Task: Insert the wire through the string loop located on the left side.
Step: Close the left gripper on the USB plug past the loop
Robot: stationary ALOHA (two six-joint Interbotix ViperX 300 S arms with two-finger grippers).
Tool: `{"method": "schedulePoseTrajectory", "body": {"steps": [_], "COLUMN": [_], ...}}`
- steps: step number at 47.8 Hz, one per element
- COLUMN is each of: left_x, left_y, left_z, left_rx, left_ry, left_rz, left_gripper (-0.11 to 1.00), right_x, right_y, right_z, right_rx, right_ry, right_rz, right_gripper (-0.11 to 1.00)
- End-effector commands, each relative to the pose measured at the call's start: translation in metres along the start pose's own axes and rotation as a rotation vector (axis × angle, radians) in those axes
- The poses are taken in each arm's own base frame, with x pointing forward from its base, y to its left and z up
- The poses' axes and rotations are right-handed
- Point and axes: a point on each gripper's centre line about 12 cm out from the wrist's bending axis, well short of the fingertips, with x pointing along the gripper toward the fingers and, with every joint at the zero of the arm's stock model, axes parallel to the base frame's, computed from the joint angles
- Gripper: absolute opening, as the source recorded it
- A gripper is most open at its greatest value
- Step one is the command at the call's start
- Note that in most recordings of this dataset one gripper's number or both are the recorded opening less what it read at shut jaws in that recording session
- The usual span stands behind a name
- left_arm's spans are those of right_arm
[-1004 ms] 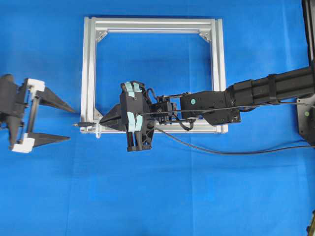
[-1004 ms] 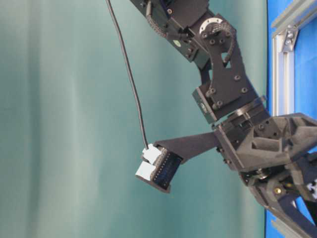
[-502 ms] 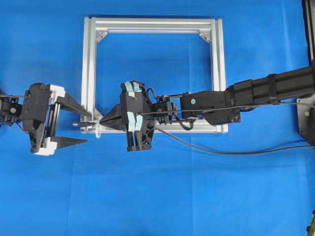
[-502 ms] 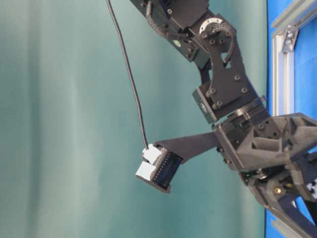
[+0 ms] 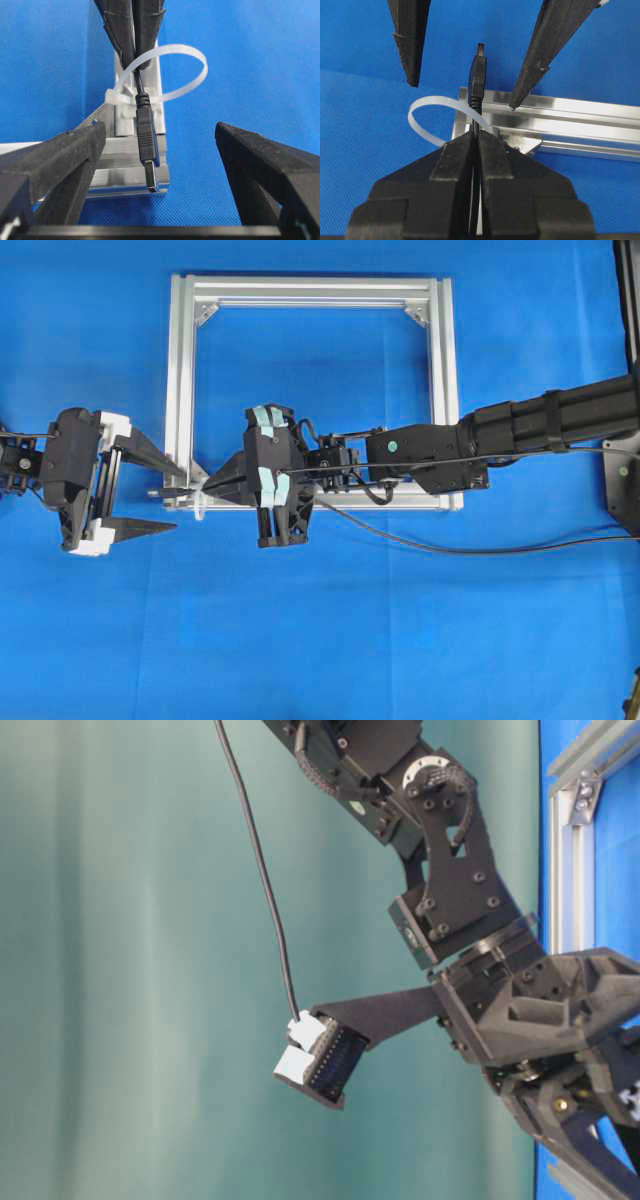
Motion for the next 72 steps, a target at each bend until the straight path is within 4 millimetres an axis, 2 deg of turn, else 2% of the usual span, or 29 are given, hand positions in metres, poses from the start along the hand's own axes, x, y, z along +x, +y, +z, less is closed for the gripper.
{"method": "schedulePoseTrajectory", "body": {"steps": [1,17,22,25,34,37,72], "left_x": [-0.0003,0.0,0.0007,0.0009,0.0013,0.001,0.0013], "left_y": [0.0003,0.0003,0.0009,0.0014,0.0012,0.0013,0.0012], "left_z": [0.0061,0.0066,0.0074,0.0081,0.0083,0.0077,0.0083], "left_rx": [-0.002,-0.002,0.001,-0.007,-0.007,-0.007,-0.006], "left_ry": [-0.029,-0.031,-0.032,-0.034,-0.034,-0.033,-0.034], "left_rz": [0.001,0.001,0.003,0.006,0.004,0.005,0.005], "left_gripper": [0.89,0.89,0.84,0.74,0.18,0.08,0.08], "right_x": [-0.003,-0.0031,-0.003,-0.003,-0.0031,-0.003,-0.003], "right_y": [0.0,-0.0001,0.0,0.0,-0.0001,0.0,0.0001], "right_z": [0.0138,0.0132,0.0138,0.0138,0.0132,0.0138,0.0099], "right_rx": [-0.001,-0.001,-0.001,-0.001,-0.001,-0.001,0.0], "right_ry": [-0.034,-0.032,-0.034,-0.034,-0.032,-0.034,-0.005], "right_rz": [0.001,0.001,0.001,0.001,0.001,0.001,-0.003], "right_gripper": [0.0,0.0,0.0,0.0,0.0,0.0,0.0]}}
